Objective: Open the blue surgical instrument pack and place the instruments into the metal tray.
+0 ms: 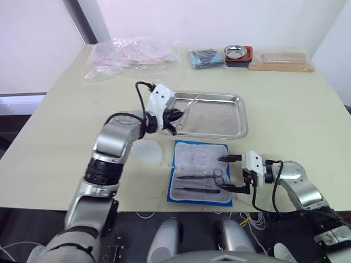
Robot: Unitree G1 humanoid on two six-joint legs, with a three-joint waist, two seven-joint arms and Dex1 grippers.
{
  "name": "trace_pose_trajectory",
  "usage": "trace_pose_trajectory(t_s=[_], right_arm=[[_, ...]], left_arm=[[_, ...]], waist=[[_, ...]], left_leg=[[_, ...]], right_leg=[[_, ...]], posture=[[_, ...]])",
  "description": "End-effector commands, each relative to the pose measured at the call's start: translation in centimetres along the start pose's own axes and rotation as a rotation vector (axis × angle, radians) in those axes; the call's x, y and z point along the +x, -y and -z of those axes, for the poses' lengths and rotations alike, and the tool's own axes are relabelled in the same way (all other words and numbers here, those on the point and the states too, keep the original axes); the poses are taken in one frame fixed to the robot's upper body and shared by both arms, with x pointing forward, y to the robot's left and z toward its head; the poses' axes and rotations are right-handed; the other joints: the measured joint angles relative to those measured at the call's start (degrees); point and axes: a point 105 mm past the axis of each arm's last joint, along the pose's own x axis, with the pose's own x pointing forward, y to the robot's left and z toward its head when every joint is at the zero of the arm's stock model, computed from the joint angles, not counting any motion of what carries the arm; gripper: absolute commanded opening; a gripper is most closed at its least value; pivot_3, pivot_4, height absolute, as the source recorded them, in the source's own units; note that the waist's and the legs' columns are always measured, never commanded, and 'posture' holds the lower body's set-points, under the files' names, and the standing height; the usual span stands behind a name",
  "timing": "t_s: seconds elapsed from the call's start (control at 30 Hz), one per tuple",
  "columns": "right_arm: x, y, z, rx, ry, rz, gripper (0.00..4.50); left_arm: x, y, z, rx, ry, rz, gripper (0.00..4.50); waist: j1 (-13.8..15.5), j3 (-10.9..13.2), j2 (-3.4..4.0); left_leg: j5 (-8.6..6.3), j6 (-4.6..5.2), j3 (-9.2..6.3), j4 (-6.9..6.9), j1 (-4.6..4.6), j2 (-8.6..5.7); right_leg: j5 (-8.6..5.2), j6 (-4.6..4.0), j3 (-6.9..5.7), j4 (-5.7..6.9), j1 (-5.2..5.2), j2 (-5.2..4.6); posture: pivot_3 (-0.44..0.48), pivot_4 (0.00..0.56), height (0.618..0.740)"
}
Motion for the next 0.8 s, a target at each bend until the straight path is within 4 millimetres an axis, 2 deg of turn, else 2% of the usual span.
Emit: trace_pose_trajectory(t_s=[0.03, 0.23, 0.37, 0.6, 0.8], right_arm=[[-0.3, -1.3, 3.6, 0.112, -0.120, -0.017, 4.50], [-0.3, -1.3, 3.6, 0.117, -0.116, -0.002, 4.50], [-0.2, -1.6, 3.6, 0.119, -0.116, -0.007, 4.50], [-0.2, -1.6, 3.6, 0.119, -0.118, -0.010, 4.50], [-0.1, -1.6, 3.6, 0.120, -0.115, -0.011, 4.50]], left_arm=[[0.9, -0.5, -0.8, 0.008, 0.026, -0.161, 0.05], [2.9, 1.5, 0.3, -0.145, 0.010, -0.262, 0.05], [4.1, 2.6, 0.8, -0.179, -0.001, -0.266, 0.05], [5.2, 3.2, 2.0, -0.268, -0.053, -0.326, 0.05], [5.9, 3.6, 2.4, -0.267, -0.074, -0.347, 0.05]], waist=[[0.04, 0.00, -0.01], [0.06, -0.02, -0.02], [0.05, -0.03, -0.03], [0.05, -0.04, -0.02], [0.07, -0.06, -0.02]], left_leg=[[0.01, -0.01, -0.01, 0.00, 0.01, -0.01], [0.02, -0.04, -0.04, 0.00, 0.01, -0.05], [0.05, -0.08, -0.05, 0.00, 0.01, -0.12], [0.06, -0.10, -0.08, 0.00, 0.01, -0.15], [0.08, -0.14, -0.09, 0.00, 0.03, -0.16]], right_leg=[[0.00, -0.01, 0.00, 0.00, 0.01, 0.00], [0.01, -0.02, -0.01, 0.01, 0.01, -0.02], [0.02, -0.02, -0.01, 0.04, 0.01, -0.06], [0.02, -0.02, -0.03, 0.04, 0.01, -0.06], [0.02, -0.02, -0.04, 0.04, 0.03, -0.06]], posture=[[0.000, 0.150, 0.740], [0.000, 0.150, 0.740], [0.000, 0.150, 0.740], [0.000, 0.150, 0.740], [0.000, 0.150, 0.740]])
